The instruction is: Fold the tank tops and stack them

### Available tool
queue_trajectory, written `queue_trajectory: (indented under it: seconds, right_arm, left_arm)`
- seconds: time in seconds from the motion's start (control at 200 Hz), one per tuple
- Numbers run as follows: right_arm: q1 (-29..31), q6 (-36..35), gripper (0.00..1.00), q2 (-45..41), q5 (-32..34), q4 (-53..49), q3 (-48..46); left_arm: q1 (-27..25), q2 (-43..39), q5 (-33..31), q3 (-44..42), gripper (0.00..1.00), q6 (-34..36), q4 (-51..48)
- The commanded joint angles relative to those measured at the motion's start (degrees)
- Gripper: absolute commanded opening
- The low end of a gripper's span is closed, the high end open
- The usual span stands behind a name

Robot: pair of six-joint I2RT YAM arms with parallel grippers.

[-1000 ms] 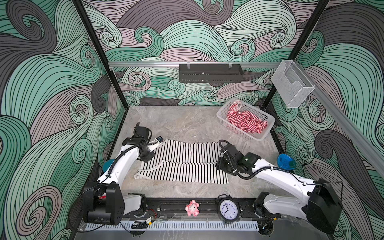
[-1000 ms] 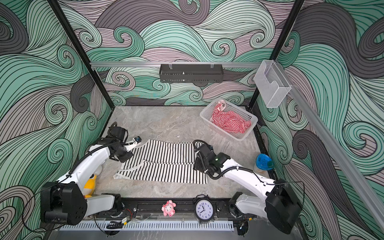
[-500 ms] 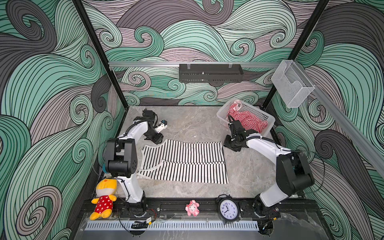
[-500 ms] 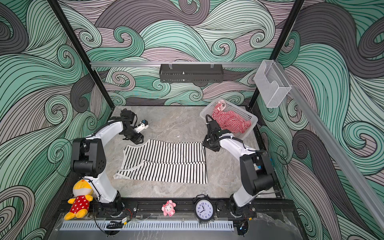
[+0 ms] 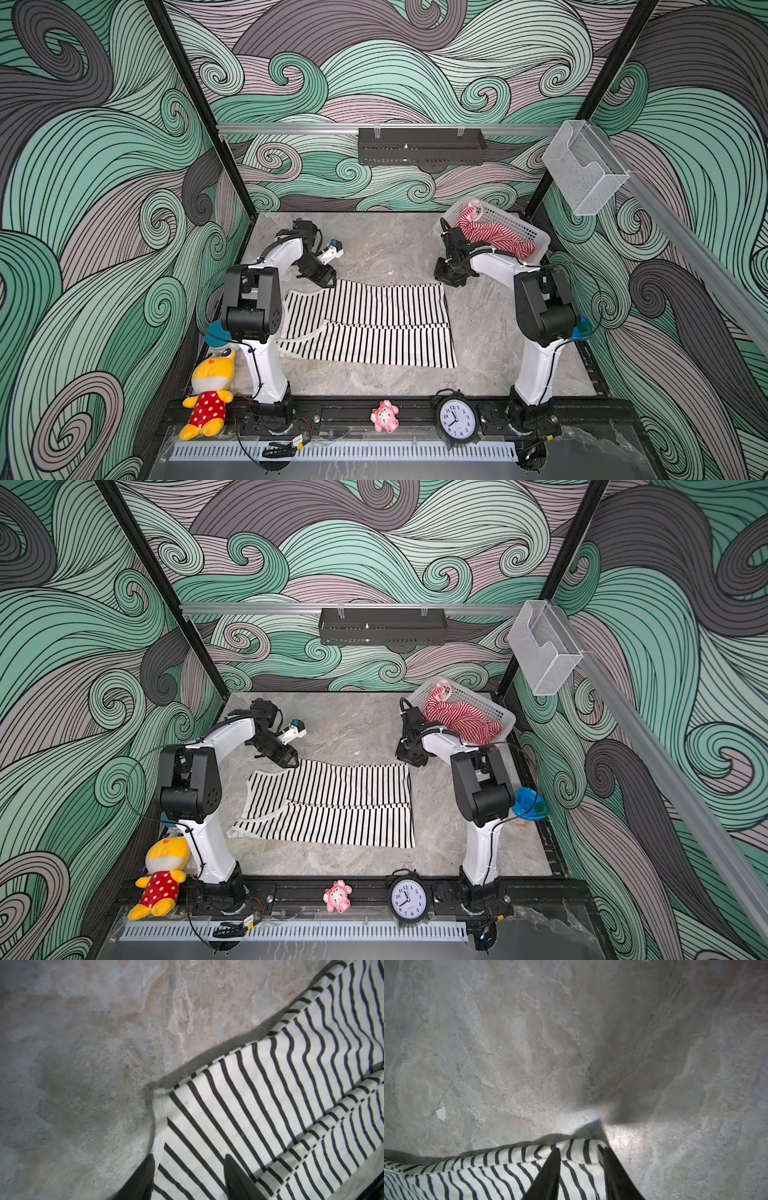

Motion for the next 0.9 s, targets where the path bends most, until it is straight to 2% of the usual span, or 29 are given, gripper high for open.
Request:
queue_trajectory:
  seconds: [0.0,0.215,0.346,0.421,0.501,0.896]
  right_arm:
    - [-0.3,-1.4,0.35,1.6,1.0,-2.9,2.0]
    - [-0.3,-2.0,0.28,2.4,1.2,-3.7,2.9]
    - [-0.3,-2.3,0.13,2.8,1.2,-3.9,3.2]
    - [-0.3,-2.6,0.10,3.0,1.2,-4.2,3.4]
    - [-0.3,-2.8,0.00,2.9,1.2,-4.3,3.4]
    - [1.7,-2.0,0.00,-5.8,1.1,-3.2,-1.5]
  left_arm:
    - [-1.1,-1.1,0.1,-0.9,0.57,-0.2,-0.2]
    - [-2.2,-1.1,0.2,-1.4,0.57,-1.2,0.8]
    - [-2.9,-1.1,0.3,-1.7,0.57,-1.8,1.6]
    - [-3.4,-0.6,0.0,-1.4,0.57,-2.1,1.7]
    - [-3.7,-0.4,0.0,-1.1,0.57,-2.3,1.7]
    - [-3.9,-1.0,-0.9,-0.9,0.57,-2.6,2.8]
